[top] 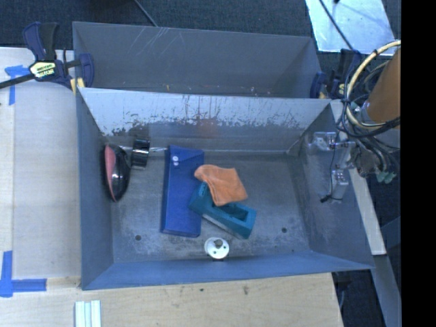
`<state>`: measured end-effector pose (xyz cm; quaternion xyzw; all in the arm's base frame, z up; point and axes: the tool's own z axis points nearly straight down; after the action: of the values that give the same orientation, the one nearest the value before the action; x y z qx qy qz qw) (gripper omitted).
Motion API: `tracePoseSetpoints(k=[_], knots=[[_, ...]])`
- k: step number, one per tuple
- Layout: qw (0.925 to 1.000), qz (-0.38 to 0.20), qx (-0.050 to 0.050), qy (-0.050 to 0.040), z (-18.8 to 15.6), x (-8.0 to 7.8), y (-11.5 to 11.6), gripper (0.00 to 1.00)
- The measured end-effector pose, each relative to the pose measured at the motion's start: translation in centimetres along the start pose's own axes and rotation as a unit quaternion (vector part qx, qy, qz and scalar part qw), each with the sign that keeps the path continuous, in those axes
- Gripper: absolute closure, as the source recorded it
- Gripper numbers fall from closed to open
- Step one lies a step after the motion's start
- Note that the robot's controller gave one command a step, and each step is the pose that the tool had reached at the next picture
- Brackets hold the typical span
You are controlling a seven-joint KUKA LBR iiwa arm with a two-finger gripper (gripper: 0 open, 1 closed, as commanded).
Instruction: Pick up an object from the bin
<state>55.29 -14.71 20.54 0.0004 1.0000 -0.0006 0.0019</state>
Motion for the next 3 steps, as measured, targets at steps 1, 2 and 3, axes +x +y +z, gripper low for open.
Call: tracePoseSetpoints(k=[1, 2, 3], knots=[[0.9999, 0.01, 0.0, -0.0027, 5.7, -0.6, 2.8, 0.0], [0.9999, 0.016, -0.001, 0.0007, 9.3, -5.6, 3.1, 0.0], [0.9998, 0.018, 0.0, 0.0001, 10.6, -5.6, 8.9, 0.0]])
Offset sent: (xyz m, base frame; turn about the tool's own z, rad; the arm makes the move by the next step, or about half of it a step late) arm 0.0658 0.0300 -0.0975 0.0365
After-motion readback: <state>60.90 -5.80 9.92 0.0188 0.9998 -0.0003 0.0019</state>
